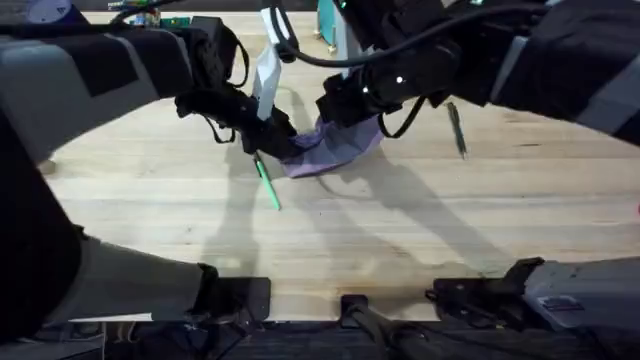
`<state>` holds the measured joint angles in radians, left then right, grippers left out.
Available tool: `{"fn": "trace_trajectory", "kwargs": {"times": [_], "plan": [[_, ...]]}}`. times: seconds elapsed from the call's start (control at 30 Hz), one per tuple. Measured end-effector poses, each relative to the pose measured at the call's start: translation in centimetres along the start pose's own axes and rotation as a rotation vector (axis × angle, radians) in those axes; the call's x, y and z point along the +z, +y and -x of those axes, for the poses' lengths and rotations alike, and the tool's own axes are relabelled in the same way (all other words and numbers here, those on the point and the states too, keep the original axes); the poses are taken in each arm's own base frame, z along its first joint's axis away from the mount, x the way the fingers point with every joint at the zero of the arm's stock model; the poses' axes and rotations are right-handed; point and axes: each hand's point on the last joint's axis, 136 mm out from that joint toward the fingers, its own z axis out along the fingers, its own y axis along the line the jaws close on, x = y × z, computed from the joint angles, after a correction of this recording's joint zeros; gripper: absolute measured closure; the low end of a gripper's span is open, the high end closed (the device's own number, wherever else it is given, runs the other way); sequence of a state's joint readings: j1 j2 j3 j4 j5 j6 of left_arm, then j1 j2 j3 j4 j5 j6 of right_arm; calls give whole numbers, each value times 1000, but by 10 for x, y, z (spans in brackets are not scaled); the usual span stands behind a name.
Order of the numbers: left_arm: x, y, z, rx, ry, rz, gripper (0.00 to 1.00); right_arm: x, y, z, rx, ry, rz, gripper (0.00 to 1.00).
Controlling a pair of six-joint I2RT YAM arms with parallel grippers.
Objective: Unzip the bag, pick up the pens from the table one at a time and place them inside, then zip the bag closed.
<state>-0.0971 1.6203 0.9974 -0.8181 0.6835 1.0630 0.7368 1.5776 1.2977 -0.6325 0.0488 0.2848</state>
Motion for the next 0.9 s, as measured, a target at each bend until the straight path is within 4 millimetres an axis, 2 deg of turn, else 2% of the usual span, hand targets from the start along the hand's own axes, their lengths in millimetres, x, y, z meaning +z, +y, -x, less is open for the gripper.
{"fn": "trace_trajectory", "kwargs": {"times": [0.33, 0.63, 0.9], "plan": [[0, 0, -1, -1, 2, 2, 959, 0, 5, 4, -5, -19, 5, 969], [-2, 2, -3, -12, 4, 5, 959, -1, 22, 11, -38, -66, 25, 969], [-2, 1, -3, -14, 5, 4, 959, -2, 28, 12, -53, -81, 21, 969]]}}
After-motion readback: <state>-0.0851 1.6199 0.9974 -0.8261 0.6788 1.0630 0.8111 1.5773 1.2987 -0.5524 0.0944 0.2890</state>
